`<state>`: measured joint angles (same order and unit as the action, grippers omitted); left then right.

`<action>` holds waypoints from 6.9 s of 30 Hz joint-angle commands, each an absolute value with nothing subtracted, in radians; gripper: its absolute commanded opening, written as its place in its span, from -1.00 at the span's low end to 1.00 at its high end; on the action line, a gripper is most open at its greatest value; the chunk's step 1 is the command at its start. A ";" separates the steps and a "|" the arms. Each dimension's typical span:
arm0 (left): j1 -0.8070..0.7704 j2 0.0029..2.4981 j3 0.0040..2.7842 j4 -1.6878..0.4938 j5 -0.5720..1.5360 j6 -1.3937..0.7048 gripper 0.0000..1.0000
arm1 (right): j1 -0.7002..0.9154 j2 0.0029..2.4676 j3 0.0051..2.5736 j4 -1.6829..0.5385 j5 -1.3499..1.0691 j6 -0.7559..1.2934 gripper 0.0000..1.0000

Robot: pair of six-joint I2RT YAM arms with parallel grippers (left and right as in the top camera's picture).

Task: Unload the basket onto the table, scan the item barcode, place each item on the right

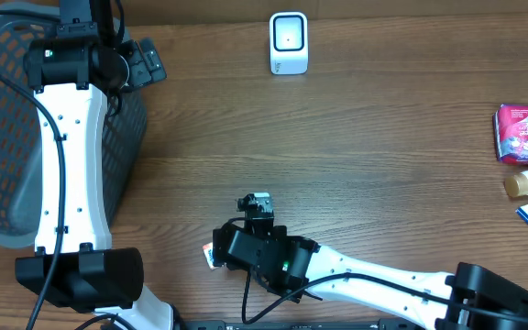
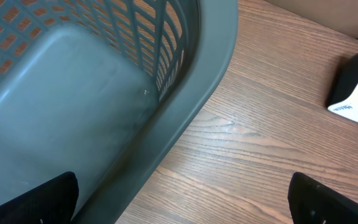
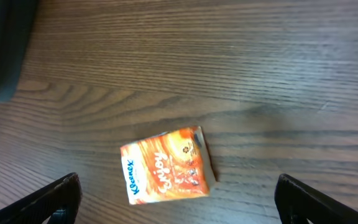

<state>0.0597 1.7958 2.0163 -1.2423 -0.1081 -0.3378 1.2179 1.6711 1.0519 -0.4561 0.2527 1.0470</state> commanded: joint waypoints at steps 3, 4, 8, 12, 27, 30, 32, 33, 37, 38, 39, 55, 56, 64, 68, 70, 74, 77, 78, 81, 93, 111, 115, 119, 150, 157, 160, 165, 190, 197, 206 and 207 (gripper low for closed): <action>0.059 1.807 2.017 -1.245 -0.104 -0.337 1.00 | 1.219 1.740 1.037 -0.403 0.192 0.987 1.00; 0.059 1.807 2.017 -1.246 -0.104 -0.337 0.99 | 1.221 1.746 1.037 -0.391 0.180 0.957 1.00; 0.059 1.807 2.017 -1.246 -0.104 -0.337 0.99 | 1.232 1.780 1.037 -0.356 0.144 0.846 1.00; 0.059 1.807 2.017 -1.245 -0.104 -0.337 1.00 | 1.235 1.794 1.037 -0.346 0.129 0.765 1.00; 0.059 1.807 2.017 -1.246 -0.104 -0.337 0.99 | 1.278 1.865 1.037 -0.287 0.088 0.646 1.00; 0.059 1.807 2.017 -1.245 -0.104 -0.337 0.99 | 1.278 1.879 1.037 -0.276 0.096 0.646 1.00; 0.059 1.807 2.017 -1.246 -0.104 -0.337 0.99 | 1.278 1.889 1.037 -0.262 0.100 0.646 0.99; 0.059 1.807 2.017 -1.246 -0.104 -0.337 1.00 | 1.278 1.895 1.037 -0.255 0.104 0.646 1.00; 0.059 1.807 2.017 -1.245 -0.104 -0.337 1.00 | 1.277 1.910 1.037 -0.233 0.104 0.646 1.00; 0.059 1.807 2.017 -1.245 -0.104 -0.337 1.00 | 1.276 1.910 1.037 -0.233 0.104 0.646 1.00; 0.059 1.807 2.017 -1.245 -0.104 -0.337 1.00 | 1.275 1.910 1.037 -0.233 0.115 0.646 1.00; 0.059 1.807 2.017 -1.246 -0.104 -0.337 0.99 | 1.231 1.925 1.043 -0.253 0.085 0.620 0.99; 0.059 1.807 2.017 -1.246 -0.104 -0.337 1.00 | 1.223 1.925 1.043 -0.257 0.075 0.621 0.99; 0.059 1.807 2.017 -1.245 -0.104 -0.337 1.00 | 1.206 1.934 1.043 -0.271 0.057 0.627 0.86; 0.059 1.807 2.017 -1.246 -0.104 -0.337 1.00 | 1.206 1.934 1.043 -0.274 0.056 0.627 0.61; 0.059 1.807 2.017 -1.246 -0.104 -0.337 1.00 | 1.206 1.934 1.043 -0.278 0.057 0.627 0.25; 0.059 1.807 2.017 -1.245 -0.104 -0.337 1.00 | 1.204 1.934 1.043 -0.278 0.057 0.627 -0.27; 0.059 1.807 2.017 -1.246 -0.104 -0.337 1.00 | 1.202 1.934 1.043 -0.282 0.059 0.627 -0.30; 0.059 1.807 2.017 -1.245 -0.104 -0.337 1.00 | 1.198 1.934 1.043 -0.286 0.058 0.627 -0.35; 0.059 1.807 2.017 -1.245 -0.104 -0.337 1.00 | 1.169 1.934 1.052 -0.321 0.058 0.627 -0.52; 0.059 1.807 2.017 -1.245 -0.104 -0.337 1.00 | 0.841 1.908 1.117 -0.533 0.011 0.304 -0.92; 0.059 1.807 2.017 -1.245 -0.104 -0.337 1.00 | 0.721 1.815 1.280 -0.702 -0.092 0.123 1.00; 0.059 1.807 2.017 -1.245 -0.104 -0.337 1.00 | 0.775 1.797 1.291 -0.730 -0.093 0.173 1.00; 0.059 1.807 2.017 -1.245 -0.104 -0.337 1.00 | 0.835 1.797 1.273 -0.702 -0.019 0.187 0.99; 0.059 1.807 2.017 -1.245 -0.104 -0.337 0.99 | 0.876 1.872 1.185 -0.559 0.192 0.281 1.00; 0.059 1.807 2.017 -1.245 -0.104 -0.337 1.00 | 0.876 1.920 1.184 -0.559 0.170 0.282 1.00; 0.059 1.807 2.017 -1.246 -0.104 -0.337 1.00 | 0.876 1.934 1.184 -0.558 0.162 0.282 1.00; 0.059 1.807 2.017 -1.246 -0.104 -0.337 1.00 | 0.877 1.938 1.184 -0.554 0.155 0.282 1.00; 0.059 1.807 2.017 -1.246 -0.104 -0.337 1.00 | 0.874 1.972 1.195 -0.516 0.151 0.286 0.45; 0.059 1.807 2.017 -1.246 -0.104 -0.337 1.00 | 0.873 1.912 1.230 -0.521 0.081 0.285 0.30; 0.059 1.807 2.017 -1.245 -0.104 -0.337 1.00 | 0.839 1.807 1.233 -0.549 -0.016 0.257 0.10; 0.059 1.807 2.017 -1.246 -0.104 -0.337 1.00 | 0.829 1.801 1.233 -0.553 -0.028 0.257 0.10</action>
